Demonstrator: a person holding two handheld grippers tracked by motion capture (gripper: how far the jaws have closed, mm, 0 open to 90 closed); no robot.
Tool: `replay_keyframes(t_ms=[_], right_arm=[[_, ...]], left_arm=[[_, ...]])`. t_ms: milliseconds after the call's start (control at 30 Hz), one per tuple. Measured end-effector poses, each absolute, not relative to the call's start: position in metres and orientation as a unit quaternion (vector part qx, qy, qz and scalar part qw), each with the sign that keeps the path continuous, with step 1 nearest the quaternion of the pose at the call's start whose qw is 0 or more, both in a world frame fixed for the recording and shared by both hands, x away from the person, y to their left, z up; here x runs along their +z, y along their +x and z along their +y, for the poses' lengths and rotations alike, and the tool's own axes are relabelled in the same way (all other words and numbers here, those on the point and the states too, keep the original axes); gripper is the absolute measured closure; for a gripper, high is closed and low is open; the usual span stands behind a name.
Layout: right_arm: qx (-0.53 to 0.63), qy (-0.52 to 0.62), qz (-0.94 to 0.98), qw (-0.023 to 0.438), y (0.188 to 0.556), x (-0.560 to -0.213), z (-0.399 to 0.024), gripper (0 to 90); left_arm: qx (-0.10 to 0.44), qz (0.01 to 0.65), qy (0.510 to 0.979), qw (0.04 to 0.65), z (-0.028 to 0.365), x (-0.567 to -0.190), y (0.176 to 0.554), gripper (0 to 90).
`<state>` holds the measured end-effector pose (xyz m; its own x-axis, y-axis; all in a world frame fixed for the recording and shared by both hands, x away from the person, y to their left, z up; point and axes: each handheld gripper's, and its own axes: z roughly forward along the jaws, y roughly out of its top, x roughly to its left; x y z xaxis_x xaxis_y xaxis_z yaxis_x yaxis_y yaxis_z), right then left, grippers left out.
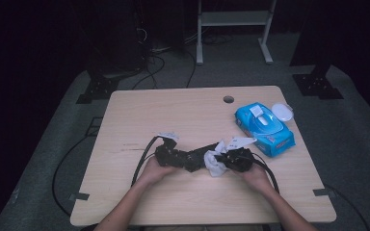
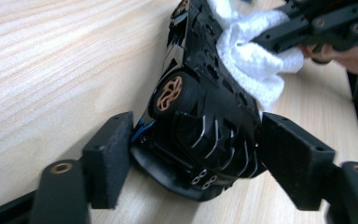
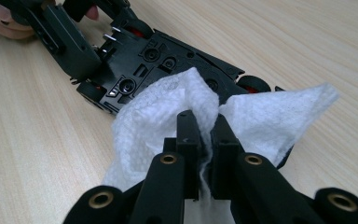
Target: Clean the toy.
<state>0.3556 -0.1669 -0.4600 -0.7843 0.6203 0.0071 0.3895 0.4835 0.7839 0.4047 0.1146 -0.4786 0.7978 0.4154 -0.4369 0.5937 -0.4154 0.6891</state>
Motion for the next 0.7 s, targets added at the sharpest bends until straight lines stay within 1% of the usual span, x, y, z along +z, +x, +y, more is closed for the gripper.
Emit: replay_keyframes(t_ms=[100,233,467,533,700], right_arm=[[0.412,0.295,0.85,0.144,0.354,-0.46,-0.167,84.5],[0.416,0.294,0.847,0.148,0.351,-0.461,-0.168,84.5],[0.416,0.295,0.847,0.151,0.344,-0.461,-0.171,84.2],[0.415,0.295,0.847,0.151,0.343,-0.462,-0.172,84.0],[0.414,0.298,0.847,0.15,0.339,-0.462,-0.173,84.1]], left_arm=[[-0.088,0.294,0.841,0.446,0.113,-0.477,0.403,28.3],[-0.052,0.276,0.852,0.442,0.109,-0.471,0.396,28.3],[0.057,0.221,0.879,0.419,0.095,-0.46,0.373,28.4],[0.081,0.206,0.884,0.412,0.092,-0.458,0.367,28.4],[0.106,0.187,0.888,0.408,0.09,-0.456,0.36,28.8]])
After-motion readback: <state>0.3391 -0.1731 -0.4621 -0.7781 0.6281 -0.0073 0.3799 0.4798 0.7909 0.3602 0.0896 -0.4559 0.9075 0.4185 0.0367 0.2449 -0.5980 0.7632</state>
